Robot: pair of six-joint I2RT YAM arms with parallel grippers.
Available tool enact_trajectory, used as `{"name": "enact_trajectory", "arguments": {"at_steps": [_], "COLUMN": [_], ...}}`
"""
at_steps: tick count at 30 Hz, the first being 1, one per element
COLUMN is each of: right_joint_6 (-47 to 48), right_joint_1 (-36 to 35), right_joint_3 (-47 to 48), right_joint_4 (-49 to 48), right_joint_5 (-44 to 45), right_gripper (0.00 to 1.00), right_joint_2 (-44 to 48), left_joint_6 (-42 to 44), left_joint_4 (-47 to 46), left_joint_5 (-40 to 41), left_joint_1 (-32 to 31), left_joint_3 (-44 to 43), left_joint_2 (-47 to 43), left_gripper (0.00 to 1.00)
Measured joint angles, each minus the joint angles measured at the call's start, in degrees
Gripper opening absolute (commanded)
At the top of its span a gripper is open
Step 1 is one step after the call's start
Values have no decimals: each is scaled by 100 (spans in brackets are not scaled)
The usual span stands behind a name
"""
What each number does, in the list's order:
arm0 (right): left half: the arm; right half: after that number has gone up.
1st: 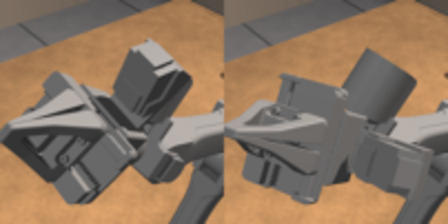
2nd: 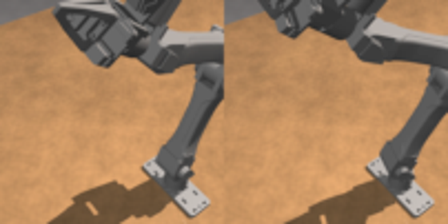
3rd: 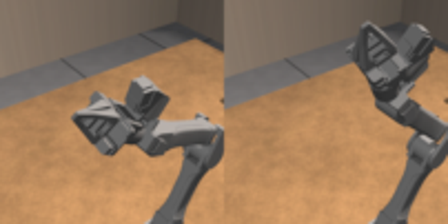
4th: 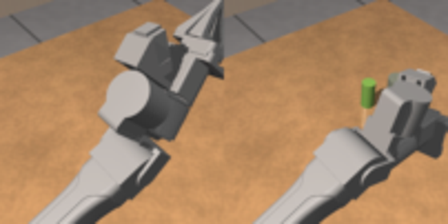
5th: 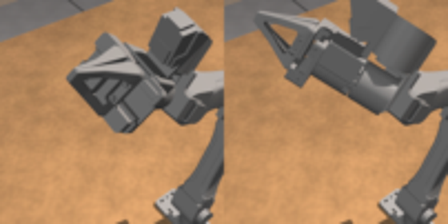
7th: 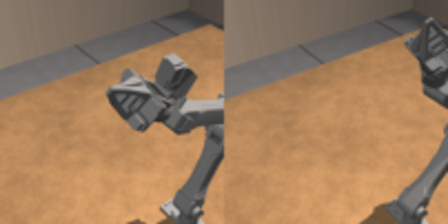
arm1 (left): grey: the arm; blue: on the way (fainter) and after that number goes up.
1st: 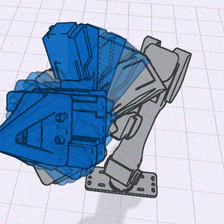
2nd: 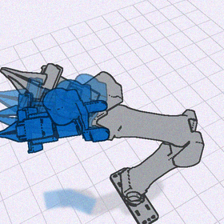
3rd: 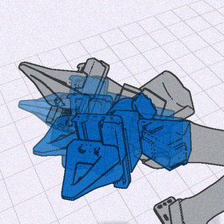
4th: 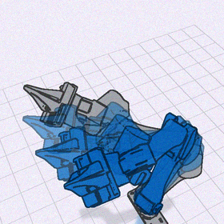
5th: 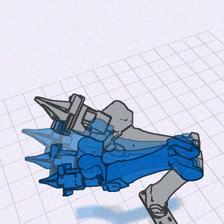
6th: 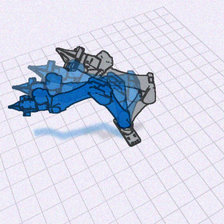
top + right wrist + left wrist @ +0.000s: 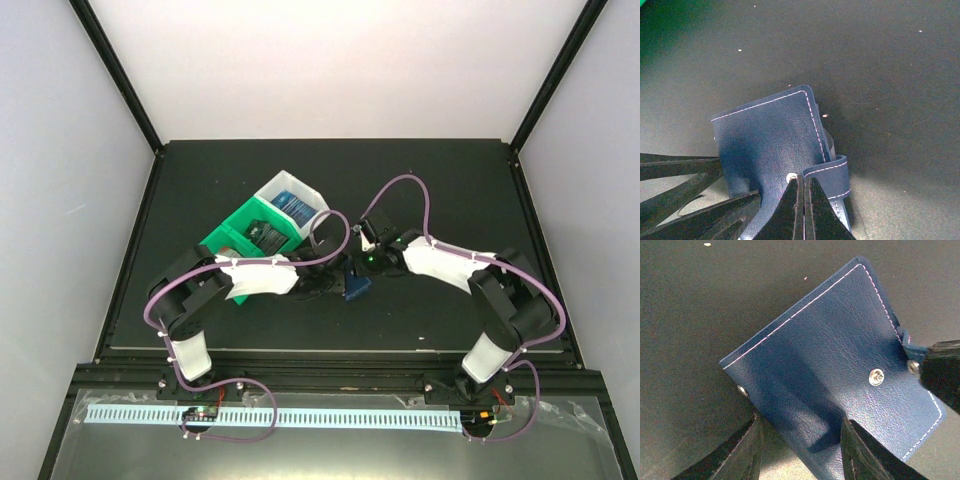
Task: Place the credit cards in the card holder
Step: Close the card holder at the center of the board.
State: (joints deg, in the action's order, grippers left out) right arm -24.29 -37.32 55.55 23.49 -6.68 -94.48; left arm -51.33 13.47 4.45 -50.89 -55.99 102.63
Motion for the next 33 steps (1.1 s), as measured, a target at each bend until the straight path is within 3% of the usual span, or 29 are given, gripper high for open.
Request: {"name": "enact_trajectory", "arguments": {"at_steps": [33], "right_joint_6": [221], "right_joint_1": [46], "right_joint_3": [46], "right_joint_4": [-201], "right_joint_5": [-433], "right_gripper": [1], "right_joint_2": [-363], "left_joint_6": [-35], "left_joint_4": [-385], "left_joint_5": [-297], "left_joint_1": [173], "left_joint_3": [223], "left_joint_2": [-70], "left_gripper": [37]}}
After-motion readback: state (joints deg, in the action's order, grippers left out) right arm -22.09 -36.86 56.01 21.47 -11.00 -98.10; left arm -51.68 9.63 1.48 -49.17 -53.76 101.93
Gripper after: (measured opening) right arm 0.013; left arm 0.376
